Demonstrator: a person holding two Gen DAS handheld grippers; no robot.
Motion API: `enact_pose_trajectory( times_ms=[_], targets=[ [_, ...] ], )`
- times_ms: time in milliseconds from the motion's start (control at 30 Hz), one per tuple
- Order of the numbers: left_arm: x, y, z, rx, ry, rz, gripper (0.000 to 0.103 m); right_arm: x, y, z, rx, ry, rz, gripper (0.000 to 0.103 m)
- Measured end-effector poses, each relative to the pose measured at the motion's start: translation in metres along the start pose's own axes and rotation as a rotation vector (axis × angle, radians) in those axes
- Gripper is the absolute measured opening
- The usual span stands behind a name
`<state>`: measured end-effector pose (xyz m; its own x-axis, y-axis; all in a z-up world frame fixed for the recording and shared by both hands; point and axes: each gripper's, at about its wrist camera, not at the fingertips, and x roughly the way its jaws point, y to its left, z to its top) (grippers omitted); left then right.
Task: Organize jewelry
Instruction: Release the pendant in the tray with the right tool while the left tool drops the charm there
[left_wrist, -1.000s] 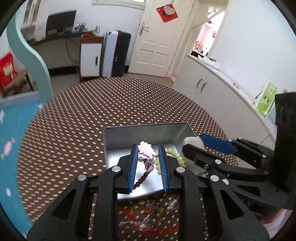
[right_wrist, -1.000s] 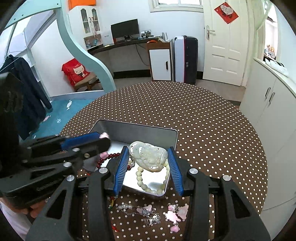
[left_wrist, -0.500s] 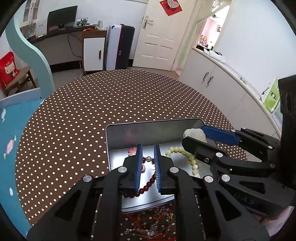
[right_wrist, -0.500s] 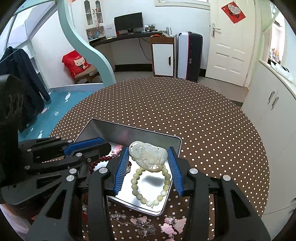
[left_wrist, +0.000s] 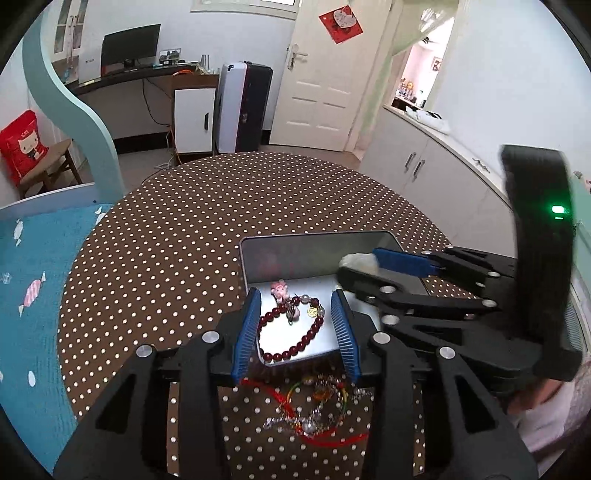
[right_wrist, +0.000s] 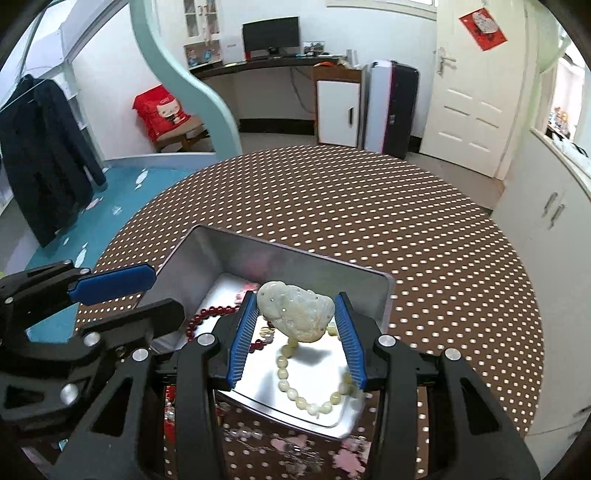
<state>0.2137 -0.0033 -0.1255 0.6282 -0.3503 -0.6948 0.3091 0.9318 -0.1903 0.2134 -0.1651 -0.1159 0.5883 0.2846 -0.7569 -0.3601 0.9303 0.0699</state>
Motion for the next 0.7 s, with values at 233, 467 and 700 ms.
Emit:
enact_pose_trajectory(
  times_ms=[233, 467, 700],
  targets=[
    [-0.012, 0.016, -0.007, -0.029, -0.017, 0.050, 0.052, 0.018, 0.013, 0.003, -0.023, 0.051, -0.019, 0.042],
    [-0.009, 0.029, -0.010, -0.050, -0.002, 0.037, 0.052, 0.015, 0.010, 0.005, 0.003, 0.059, -0.041, 0.042],
    [-0.021, 0.033, -0.011, -0.072, -0.025, 0.044, 0.083, -0.025, -0.002, 0.001, 0.027, -0.029, -0.037, 0.053]
  ],
)
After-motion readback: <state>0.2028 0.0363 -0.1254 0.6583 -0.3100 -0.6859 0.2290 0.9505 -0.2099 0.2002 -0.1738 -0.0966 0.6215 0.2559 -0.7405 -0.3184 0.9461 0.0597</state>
